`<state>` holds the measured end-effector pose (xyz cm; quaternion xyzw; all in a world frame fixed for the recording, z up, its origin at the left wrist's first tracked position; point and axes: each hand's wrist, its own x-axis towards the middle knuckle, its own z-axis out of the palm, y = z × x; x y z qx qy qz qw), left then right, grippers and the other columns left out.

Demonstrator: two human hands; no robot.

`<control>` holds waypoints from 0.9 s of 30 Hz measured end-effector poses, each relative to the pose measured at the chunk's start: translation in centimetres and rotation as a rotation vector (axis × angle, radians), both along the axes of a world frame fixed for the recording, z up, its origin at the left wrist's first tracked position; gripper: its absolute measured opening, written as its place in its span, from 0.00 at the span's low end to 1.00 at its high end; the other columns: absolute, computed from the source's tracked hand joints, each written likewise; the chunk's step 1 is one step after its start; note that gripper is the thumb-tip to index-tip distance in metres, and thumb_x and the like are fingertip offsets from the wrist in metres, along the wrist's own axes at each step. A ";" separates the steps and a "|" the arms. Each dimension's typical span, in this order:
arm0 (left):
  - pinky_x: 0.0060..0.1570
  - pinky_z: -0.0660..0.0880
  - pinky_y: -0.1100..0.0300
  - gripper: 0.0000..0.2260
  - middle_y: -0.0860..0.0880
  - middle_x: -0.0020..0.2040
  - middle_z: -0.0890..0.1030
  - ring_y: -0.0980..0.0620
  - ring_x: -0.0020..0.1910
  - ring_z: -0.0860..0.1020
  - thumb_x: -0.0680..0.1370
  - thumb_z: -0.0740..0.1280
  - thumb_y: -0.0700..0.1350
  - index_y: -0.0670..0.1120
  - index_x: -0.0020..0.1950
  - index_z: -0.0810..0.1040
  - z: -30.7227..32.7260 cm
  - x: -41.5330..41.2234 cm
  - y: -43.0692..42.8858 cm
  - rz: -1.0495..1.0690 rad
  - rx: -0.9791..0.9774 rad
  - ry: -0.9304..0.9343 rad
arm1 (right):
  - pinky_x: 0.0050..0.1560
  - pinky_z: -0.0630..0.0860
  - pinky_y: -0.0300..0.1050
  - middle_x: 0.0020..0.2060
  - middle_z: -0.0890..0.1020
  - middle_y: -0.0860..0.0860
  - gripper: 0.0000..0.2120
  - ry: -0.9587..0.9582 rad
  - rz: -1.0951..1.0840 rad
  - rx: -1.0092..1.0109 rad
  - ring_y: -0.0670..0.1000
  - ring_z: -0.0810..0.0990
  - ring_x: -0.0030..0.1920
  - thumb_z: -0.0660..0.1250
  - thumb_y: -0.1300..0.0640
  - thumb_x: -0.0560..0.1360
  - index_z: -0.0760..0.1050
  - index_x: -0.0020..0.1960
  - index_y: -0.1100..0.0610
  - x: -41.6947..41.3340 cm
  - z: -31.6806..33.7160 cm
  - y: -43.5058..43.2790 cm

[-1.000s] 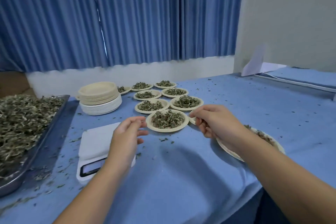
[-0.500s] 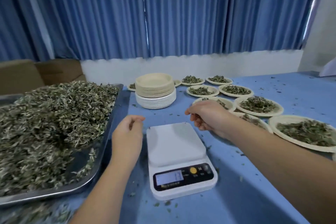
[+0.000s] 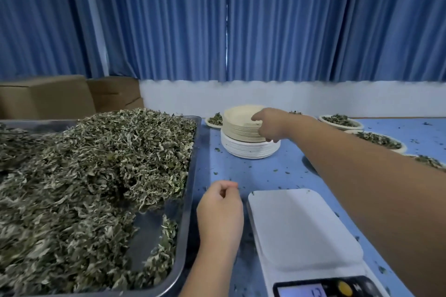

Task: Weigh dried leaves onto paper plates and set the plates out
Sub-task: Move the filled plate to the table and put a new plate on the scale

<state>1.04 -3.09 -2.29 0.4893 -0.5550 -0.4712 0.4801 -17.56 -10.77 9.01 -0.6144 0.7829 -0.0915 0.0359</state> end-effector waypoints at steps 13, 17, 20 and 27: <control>0.29 0.65 0.64 0.10 0.53 0.33 0.78 0.58 0.29 0.72 0.77 0.62 0.43 0.53 0.41 0.79 0.1 0.0 0.0 -0.029 0.018 0.005 | 0.43 0.72 0.42 0.46 0.79 0.53 0.18 0.055 -0.021 -0.144 0.52 0.75 0.42 0.55 0.68 0.77 0.80 0.56 0.57 -0.4 -0.4 -2.1; 0.28 0.64 0.65 0.10 0.54 0.31 0.76 0.58 0.28 0.70 0.77 0.62 0.42 0.53 0.40 0.79 0.1 0.0 -0.1 -0.027 0.021 0.001 | 0.37 0.72 0.40 0.36 0.82 0.54 0.12 -0.005 -0.001 -0.112 0.49 0.76 0.33 0.58 0.63 0.77 0.81 0.50 0.57 -0.7 -0.4 -2.3; 0.30 0.65 0.63 0.10 0.53 0.33 0.76 0.57 0.30 0.71 0.77 0.61 0.41 0.53 0.41 0.79 0.0 -0.1 -0.1 -0.033 0.017 -0.002 | 0.35 0.72 0.39 0.29 0.80 0.52 0.11 -0.030 -0.007 -0.106 0.47 0.75 0.30 0.59 0.63 0.77 0.79 0.47 0.54 -0.9 -0.4 -2.3; 0.34 0.67 0.61 0.09 0.53 0.36 0.78 0.55 0.34 0.73 0.76 0.62 0.42 0.53 0.40 0.79 0.0 -0.2 -0.2 -0.033 0.017 -0.006 | 0.31 0.71 0.39 0.29 0.82 0.54 0.11 -0.070 -0.013 -0.122 0.48 0.76 0.28 0.60 0.61 0.76 0.81 0.46 0.58 -1.2 -0.1 -2.3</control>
